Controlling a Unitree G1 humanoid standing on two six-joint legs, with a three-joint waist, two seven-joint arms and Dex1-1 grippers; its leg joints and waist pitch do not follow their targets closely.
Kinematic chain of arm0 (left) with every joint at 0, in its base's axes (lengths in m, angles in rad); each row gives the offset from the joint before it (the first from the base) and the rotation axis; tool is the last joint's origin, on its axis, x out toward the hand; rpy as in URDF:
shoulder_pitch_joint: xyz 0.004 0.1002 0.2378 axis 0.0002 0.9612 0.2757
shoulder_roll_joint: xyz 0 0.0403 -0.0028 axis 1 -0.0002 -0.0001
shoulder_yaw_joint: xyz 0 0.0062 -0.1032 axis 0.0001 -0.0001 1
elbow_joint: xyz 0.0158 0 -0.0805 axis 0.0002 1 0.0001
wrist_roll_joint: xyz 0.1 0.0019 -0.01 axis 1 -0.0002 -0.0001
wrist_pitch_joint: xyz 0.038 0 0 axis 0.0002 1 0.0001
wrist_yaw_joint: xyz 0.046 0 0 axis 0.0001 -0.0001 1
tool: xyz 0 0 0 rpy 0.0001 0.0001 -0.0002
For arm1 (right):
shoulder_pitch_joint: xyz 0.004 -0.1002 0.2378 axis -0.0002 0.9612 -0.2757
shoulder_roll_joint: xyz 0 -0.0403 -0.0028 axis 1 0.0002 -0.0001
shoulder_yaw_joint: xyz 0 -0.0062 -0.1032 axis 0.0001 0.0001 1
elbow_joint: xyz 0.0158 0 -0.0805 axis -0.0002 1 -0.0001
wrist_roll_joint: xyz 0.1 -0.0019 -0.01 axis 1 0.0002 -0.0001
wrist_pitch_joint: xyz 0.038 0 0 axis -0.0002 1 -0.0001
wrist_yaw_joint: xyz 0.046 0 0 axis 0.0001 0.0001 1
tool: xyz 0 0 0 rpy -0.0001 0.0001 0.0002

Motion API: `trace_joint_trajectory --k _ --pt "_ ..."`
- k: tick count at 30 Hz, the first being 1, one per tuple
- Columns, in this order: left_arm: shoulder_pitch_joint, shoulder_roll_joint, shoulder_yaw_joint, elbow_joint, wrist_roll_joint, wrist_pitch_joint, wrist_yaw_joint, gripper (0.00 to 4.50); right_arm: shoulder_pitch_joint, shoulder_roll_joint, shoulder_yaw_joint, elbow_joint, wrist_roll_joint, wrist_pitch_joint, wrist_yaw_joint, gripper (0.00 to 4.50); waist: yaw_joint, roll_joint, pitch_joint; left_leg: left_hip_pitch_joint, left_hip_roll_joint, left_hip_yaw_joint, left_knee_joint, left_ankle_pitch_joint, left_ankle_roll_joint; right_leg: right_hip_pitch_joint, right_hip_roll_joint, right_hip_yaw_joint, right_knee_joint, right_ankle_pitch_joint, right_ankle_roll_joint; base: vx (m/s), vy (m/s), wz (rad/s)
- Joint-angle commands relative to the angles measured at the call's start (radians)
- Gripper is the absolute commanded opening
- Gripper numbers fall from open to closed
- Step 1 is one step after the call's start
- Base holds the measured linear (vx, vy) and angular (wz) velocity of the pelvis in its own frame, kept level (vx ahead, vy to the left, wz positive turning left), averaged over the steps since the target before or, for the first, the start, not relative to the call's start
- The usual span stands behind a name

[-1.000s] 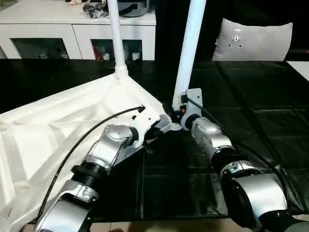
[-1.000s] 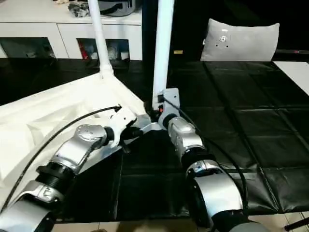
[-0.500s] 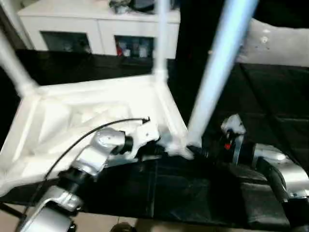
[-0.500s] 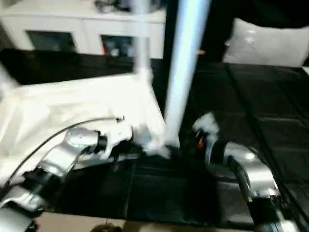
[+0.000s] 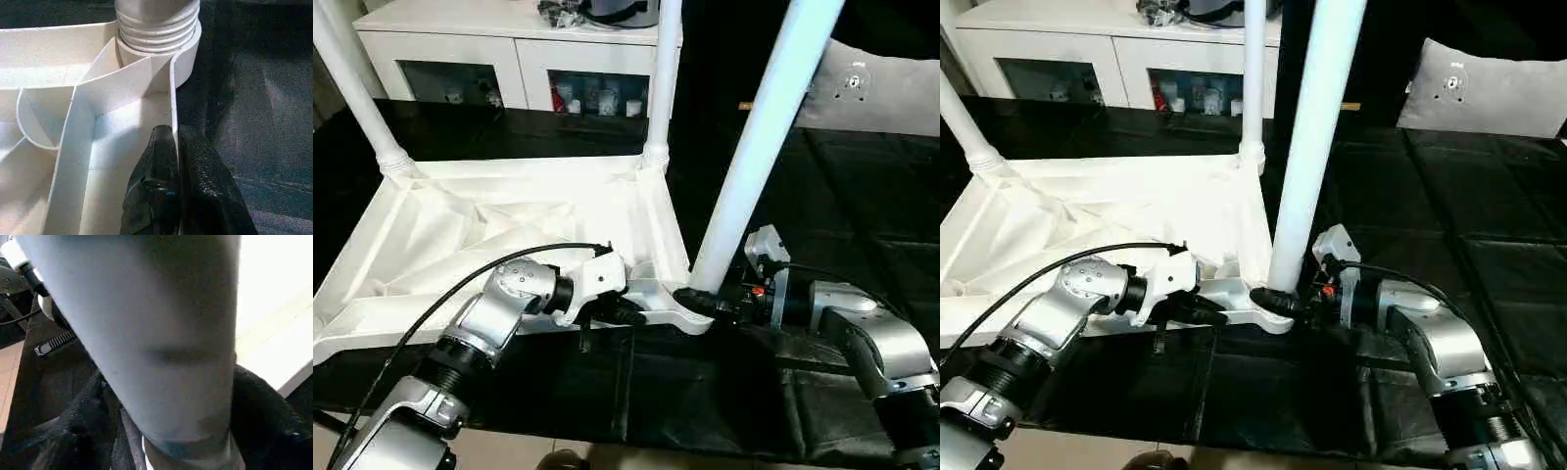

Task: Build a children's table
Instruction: Rotate leg to tighten

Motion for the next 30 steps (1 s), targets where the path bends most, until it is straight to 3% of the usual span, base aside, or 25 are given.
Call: trace_joint_trajectory --k 1,10,14,16,17,18,19,21,22,25,26,27,29,30 --pt "-0.006 0.0 -0.017 -0.002 0.014 -0.014 -0.008 0.0 -0.011 -0.011 0.009 -0.015 0.008 0.016 0.023 2.87 -0.004 -0.014 -0.071 0.02 0.061 -0.022 -0.068 -0.165 0.035 0.046 -0.086 0.052 -0.07 -0.178 -0.197 0.0 0.0 0.0" --pt "0.005 -0.026 0.005 -0.019 -0.013 0.027 0.019 0.0 -0.032 0.007 0.01 0.022 0.006 0.035 0.028 2.24 -0.003 -0.018 -0.074 0.018 0.059 -0.021 -0.063 -0.131 0.048 0.048 -0.084 0.05 -0.062 -0.136 -0.207 0.0 0.0 0.0" --pt "-0.001 -0.055 0.021 -0.026 -0.013 0.085 0.082 0.0 -0.075 0.076 0.009 0.091 -0.027 0.04 -0.078 2.15 -0.015 -0.017 -0.066 0.02 0.057 -0.023 -0.068 -0.19 0.02 0.045 -0.087 0.049 -0.075 -0.252 -0.193 0.0 0.0 0.0" --pt "-0.009 -0.077 0.035 -0.027 -0.009 0.131 0.131 0.0 -0.114 0.115 -0.008 0.159 -0.051 0.038 -0.166 2.13 -0.024 -0.016 -0.065 0.021 0.056 -0.026 -0.071 -0.213 0.002 0.043 -0.086 0.049 -0.078 -0.294 -0.182 0.0 0.0 0.0" --pt "-0.026 -0.117 0.062 -0.025 -0.005 0.201 0.219 0.0 -0.176 0.177 -0.038 0.264 -0.088 0.036 -0.319 2.12 -0.035 -0.017 -0.064 0.019 0.055 -0.028 -0.074 -0.227 -0.01 0.045 -0.086 0.048 -0.078 -0.318 -0.179 0.0 0.0 0.0" --pt "-0.03 -0.126 0.067 -0.024 -0.004 0.215 0.237 0.0 -0.188 0.19 -0.043 0.281 -0.095 0.037 -0.351 2.11 -0.049 -0.016 -0.061 0.018 0.054 -0.03 -0.077 -0.248 -0.029 0.044 -0.085 0.046 -0.081 -0.35 -0.177 0.0 0.0 0.0" --pt "-0.035 -0.133 0.072 -0.023 -0.002 0.228 0.254 0.0 -0.196 0.201 -0.046 0.292 -0.101 0.038 -0.378 2.11 -0.051 -0.017 -0.062 0.022 0.053 -0.031 -0.077 -0.259 -0.036 0.044 -0.087 0.044 -0.086 -0.371 -0.169 0.0 0.0 0.0" --pt "-0.081 -0.202 0.121 -0.003 0.019 0.331 0.417 0.0 -0.257 0.285 -0.074 0.381 -0.159 0.034 -0.608 2.11 -0.074 -0.014 -0.063 0.018 0.054 -0.032 -0.079 -0.244 -0.048 0.043 -0.081 0.047 -0.077 -0.314 -0.182 0.0 0.0 0.0" --pt "-0.1 -0.232 0.142 0.007 0.024 0.357 0.482 0.0 -0.251 0.306 -0.087 0.373 -0.173 0.042 -0.668 2.11 -0.076 -0.014 -0.065 0.021 0.052 -0.032 -0.079 -0.244 -0.052 0.044 -0.08 0.046 -0.08 -0.302 -0.184 0.0 0.0 0.0" --pt "-0.122 -0.275 0.164 0.016 0.026 0.383 0.561 0.0 -0.177 0.334 -0.103 0.25 -0.159 0.071 -0.679 2.11 -0.069 -0.019 -0.072 0.021 0.049 -0.024 -0.068 -0.18 -0.015 0.048 -0.08 0.052 -0.076 -0.182 -0.193 0.0 0.0 0.0" --pt "-0.123 -0.28 0.163 0.018 0.029 0.378 0.569 0.0 -0.161 0.336 -0.098 0.219 -0.156 0.072 -0.664 2.41 -0.063 -0.02 -0.075 0.016 0.047 -0.023 -0.065 -0.132 0.009 0.056 -0.077 0.051 -0.07 -0.11 -0.195 0.053 -0.002 0.03" --pt "-0.123 -0.283 0.162 0.018 0.029 0.374 0.57 0.0 -0.152 0.338 -0.094 0.2 -0.156 0.071 -0.657 2.59 -0.058 -0.021 -0.078 0.015 0.046 -0.022 -0.061 -0.096 0.034 0.055 -0.076 0.051 -0.064 -0.049 -0.204 0.053 -0.002 0.03" --pt "-0.115 -0.293 0.163 0.01 0.025 0.374 0.565 0.0 -0.14 0.349 -0.095 0.171 -0.148 0.067 -0.65 2.59 -0.051 -0.02 -0.078 0.014 0.045 -0.02 -0.06 -0.081 0.057 0.056 -0.077 0.05 -0.062 -0.026 -0.215 0.0 0.0 0.0" --pt "-0.107 -0.291 0.156 -0.005 0.029 0.375 0.555 0.0 -0.139 0.351 -0.095 0.157 -0.142 0.074 -0.652 2.81 -0.051 -0.02 -0.077 0.012 0.046 -0.021 -0.061 -0.086 0.059 0.058 -0.078 0.049 -0.063 -0.043 -0.218 0.0 0.0 0.0"
